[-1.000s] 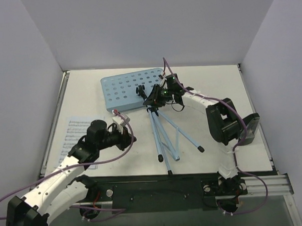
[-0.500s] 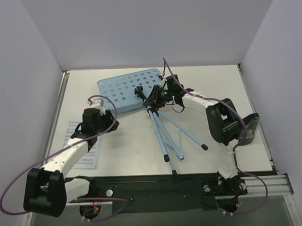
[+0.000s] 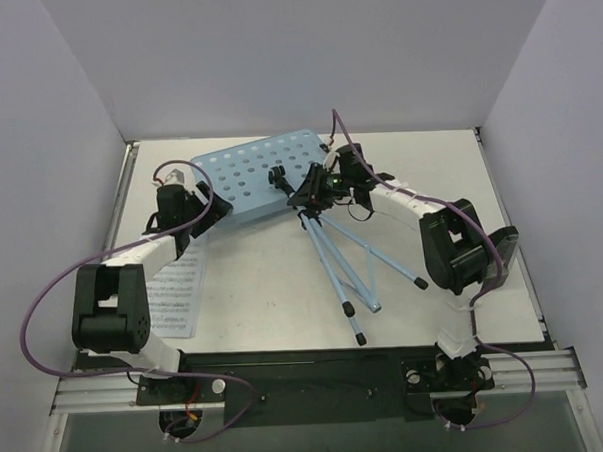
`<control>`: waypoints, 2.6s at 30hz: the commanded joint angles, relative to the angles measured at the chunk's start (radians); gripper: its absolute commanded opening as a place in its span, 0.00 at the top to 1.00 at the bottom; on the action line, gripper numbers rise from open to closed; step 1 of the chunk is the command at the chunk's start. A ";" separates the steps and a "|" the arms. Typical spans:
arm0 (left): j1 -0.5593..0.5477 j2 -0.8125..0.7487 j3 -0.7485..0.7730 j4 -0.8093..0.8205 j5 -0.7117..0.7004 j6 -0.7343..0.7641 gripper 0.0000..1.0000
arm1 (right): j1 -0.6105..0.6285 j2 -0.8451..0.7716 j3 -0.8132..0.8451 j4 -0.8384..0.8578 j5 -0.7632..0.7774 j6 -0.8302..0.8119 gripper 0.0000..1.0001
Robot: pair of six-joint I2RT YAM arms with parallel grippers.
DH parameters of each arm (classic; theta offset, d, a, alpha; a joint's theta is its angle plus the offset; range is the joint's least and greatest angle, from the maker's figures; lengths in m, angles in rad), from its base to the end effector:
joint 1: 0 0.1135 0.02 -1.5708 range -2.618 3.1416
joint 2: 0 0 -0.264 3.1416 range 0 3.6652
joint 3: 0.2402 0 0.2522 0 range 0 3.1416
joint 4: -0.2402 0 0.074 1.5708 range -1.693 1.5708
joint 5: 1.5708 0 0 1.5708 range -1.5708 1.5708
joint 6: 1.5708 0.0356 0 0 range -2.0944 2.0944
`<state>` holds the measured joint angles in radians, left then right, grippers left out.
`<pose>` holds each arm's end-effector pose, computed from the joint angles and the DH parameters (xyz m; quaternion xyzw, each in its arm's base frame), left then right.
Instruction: Pack up the instrument practice props
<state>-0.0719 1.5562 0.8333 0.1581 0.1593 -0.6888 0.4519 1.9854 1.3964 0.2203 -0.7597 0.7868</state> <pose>0.3305 -0.0295 0.2020 -0.2286 0.8438 -0.2431 0.4203 0.3999 0.2214 0.2330 -0.0791 0.7902 0.5539 0.2501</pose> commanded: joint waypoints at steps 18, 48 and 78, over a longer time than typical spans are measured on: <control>0.066 -0.131 0.214 -0.029 0.353 -0.075 1.00 | 0.068 -0.157 0.056 0.099 -0.078 -0.064 1.00; -0.157 -0.139 0.990 -0.551 0.007 -0.057 1.00 | 0.145 0.099 0.411 0.152 0.013 0.006 1.00; -0.097 -0.225 0.849 -0.601 -0.150 -0.173 1.00 | 0.194 -0.175 0.293 -0.453 0.364 -0.424 0.00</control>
<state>-0.1841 1.4208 1.5780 -0.6102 0.0036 -0.7559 0.5907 1.9041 1.7081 -0.1188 -0.4728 0.4797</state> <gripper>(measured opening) 0.063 0.999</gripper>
